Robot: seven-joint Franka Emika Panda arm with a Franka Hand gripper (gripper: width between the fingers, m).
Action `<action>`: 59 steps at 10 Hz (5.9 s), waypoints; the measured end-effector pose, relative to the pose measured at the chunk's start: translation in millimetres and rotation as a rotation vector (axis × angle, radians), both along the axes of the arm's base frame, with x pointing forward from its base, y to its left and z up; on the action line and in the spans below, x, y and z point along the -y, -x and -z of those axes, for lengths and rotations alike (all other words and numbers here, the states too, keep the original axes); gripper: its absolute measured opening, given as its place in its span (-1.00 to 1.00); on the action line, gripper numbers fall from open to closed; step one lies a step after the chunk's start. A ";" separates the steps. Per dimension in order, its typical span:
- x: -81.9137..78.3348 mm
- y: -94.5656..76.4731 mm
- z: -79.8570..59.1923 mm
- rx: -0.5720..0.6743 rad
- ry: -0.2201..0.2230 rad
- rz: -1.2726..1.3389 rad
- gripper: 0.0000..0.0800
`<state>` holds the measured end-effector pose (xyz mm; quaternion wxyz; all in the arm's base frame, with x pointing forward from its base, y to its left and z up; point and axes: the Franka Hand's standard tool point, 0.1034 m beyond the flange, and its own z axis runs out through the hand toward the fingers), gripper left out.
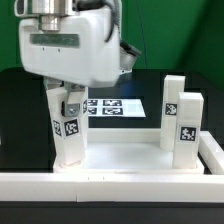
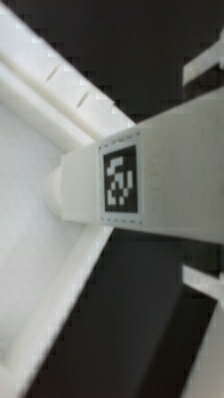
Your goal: Assemble desk
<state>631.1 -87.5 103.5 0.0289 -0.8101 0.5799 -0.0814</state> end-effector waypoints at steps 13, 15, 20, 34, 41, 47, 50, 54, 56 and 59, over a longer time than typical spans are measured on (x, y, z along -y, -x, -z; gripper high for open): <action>-6.2 1.3 2.1 0.030 -0.092 0.527 0.60; -9.5 0.5 1.3 0.043 -0.090 0.548 0.62; -15.5 -5.2 0.4 -0.016 0.045 -0.122 0.62; -20.3 -6.6 7.2 0.000 0.221 -0.635 -0.27; -17.3 -2.5 8.2 0.003 -0.017 0.160 -0.27; -19.6 -2.5 7.8 0.006 -0.039 0.269 -0.27; -19.6 -2.5 7.8 0.006 -0.039 0.269 0.43; -22.0 -7.5 5.6 0.013 -0.045 0.322 0.61; -25.9 -5.5 3.6 0.041 -0.001 0.144 0.62; -28.0 -3.7 4.0 0.028 0.034 -0.037 0.62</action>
Offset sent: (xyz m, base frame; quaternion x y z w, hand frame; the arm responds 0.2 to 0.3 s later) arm 0.0270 0.0152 -0.0076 0.1301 0.0049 0.3650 0.9218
